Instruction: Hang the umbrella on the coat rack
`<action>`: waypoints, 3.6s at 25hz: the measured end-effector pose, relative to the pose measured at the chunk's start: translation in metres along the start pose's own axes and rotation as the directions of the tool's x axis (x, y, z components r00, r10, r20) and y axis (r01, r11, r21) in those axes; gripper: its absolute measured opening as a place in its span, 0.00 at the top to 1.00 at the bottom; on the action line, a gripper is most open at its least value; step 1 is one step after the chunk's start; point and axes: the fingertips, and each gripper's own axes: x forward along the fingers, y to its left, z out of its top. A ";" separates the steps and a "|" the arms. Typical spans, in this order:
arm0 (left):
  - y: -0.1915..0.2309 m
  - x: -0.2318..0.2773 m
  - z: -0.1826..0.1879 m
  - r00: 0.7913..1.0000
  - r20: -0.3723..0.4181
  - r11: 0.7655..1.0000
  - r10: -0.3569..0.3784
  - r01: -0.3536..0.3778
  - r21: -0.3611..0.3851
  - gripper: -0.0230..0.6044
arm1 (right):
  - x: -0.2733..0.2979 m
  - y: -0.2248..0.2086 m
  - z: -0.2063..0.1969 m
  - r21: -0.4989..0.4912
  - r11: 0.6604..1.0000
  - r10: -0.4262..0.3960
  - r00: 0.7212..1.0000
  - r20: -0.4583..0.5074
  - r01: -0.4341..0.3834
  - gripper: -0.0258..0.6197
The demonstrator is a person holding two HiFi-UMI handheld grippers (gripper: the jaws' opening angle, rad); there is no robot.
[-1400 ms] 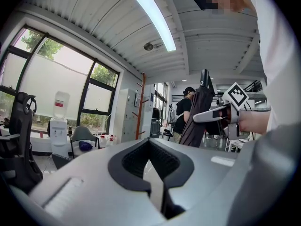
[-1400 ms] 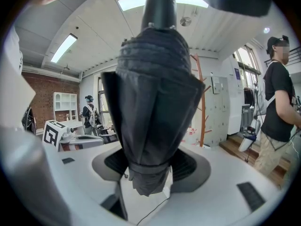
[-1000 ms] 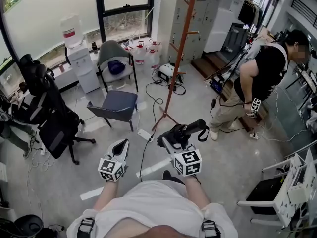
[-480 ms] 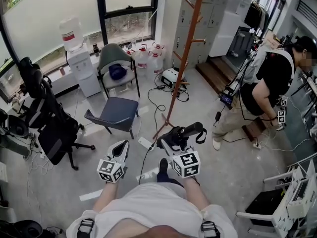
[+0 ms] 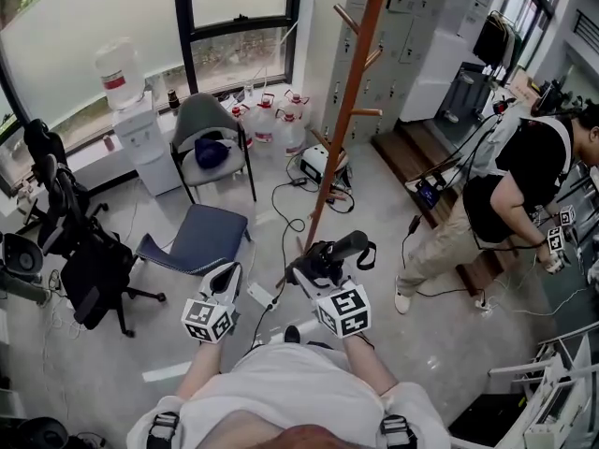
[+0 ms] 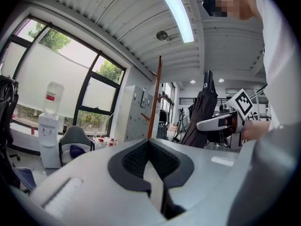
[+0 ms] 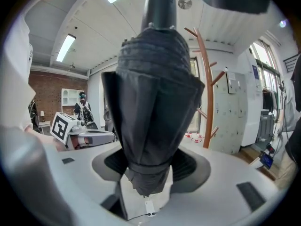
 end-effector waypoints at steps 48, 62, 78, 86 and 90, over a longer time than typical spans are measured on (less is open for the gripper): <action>0.070 0.125 0.021 0.991 -0.052 0.992 -0.127 0.127 0.004 0.95 | 0.113 -0.124 0.273 -0.195 0.958 0.198 0.976 -0.090 -0.212 0.56; 0.076 0.125 0.028 0.991 -0.040 0.992 -0.128 0.128 0.007 0.95 | 0.119 -0.146 0.370 -0.269 0.949 0.117 0.976 -0.185 -0.164 0.56; 0.084 0.124 0.029 0.993 -0.034 0.993 -0.115 0.116 0.003 0.95 | 0.136 -0.194 0.417 -0.146 0.985 0.068 0.983 -0.172 -0.094 0.56; 0.091 0.125 0.028 0.993 -0.041 0.993 -0.114 0.114 0.001 0.95 | 0.151 -0.218 0.401 -0.107 0.993 0.026 0.984 -0.178 -0.045 0.56; 0.091 0.126 0.028 0.992 -0.045 0.993 -0.117 0.117 0.000 0.95 | 0.157 -0.224 0.384 -0.086 0.995 0.024 0.980 -0.195 -0.041 0.56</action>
